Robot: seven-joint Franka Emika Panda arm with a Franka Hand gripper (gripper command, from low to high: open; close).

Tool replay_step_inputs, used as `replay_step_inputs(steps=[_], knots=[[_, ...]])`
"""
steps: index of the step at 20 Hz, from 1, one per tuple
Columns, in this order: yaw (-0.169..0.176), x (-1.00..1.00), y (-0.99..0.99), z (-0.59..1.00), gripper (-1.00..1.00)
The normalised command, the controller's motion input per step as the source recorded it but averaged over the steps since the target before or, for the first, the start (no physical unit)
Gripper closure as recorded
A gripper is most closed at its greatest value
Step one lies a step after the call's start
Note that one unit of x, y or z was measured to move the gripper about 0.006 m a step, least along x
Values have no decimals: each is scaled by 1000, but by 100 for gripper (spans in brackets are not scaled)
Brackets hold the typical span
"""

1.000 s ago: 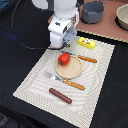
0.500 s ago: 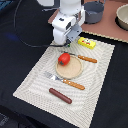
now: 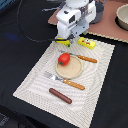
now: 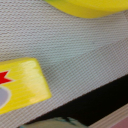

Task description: Interact with the objects in diverse but meaningful ways.

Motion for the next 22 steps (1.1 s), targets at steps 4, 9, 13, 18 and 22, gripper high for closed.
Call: replay_step_inputs(steps=[4, 9, 13, 18, 22], knots=[[82, 518, 166, 189, -100], [59, 549, 162, 314, -100], [6, 774, 105, 431, -100], [-11, 833, 45, 263, -100], [-6, 789, 29, 148, -100]])
